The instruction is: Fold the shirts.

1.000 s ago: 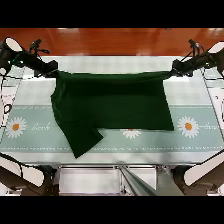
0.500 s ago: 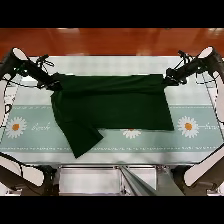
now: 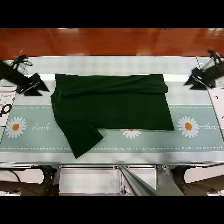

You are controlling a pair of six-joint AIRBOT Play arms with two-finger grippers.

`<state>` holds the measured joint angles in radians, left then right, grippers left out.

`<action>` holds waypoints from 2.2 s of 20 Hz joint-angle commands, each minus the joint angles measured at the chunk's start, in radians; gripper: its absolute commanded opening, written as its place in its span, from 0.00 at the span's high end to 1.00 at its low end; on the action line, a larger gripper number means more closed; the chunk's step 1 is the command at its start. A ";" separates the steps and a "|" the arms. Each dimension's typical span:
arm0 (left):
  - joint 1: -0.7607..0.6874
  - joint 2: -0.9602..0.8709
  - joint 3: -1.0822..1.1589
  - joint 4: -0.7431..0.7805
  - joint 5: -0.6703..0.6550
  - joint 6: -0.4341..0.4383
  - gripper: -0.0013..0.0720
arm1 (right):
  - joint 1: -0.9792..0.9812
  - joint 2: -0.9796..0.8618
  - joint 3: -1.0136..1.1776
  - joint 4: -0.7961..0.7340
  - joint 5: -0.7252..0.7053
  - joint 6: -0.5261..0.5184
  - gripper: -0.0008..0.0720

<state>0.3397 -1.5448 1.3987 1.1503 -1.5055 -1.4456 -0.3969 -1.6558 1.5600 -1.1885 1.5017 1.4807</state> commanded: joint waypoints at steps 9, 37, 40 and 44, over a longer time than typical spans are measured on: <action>0.471 0.463 -1.014 -0.462 0.254 0.276 0.29 | -0.171 0.562 -0.971 0.411 -0.323 -0.330 0.43; 0.021 0.336 -0.882 -0.444 0.323 0.241 0.96 | -0.316 0.516 -1.009 0.150 -0.231 -0.135 0.42; 0.021 0.336 -0.882 -0.444 0.323 0.241 0.96 | -0.316 0.453 -1.008 0.247 -0.248 -0.188 0.42; 0.021 0.336 -0.882 -0.444 0.335 0.241 0.96 | -0.315 0.349 -1.008 0.376 -0.248 -0.259 0.42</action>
<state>0.3614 -1.2091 0.5156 0.7067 -1.1767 -1.2041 -0.7109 -1.2430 0.5529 -0.8997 1.2514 1.2682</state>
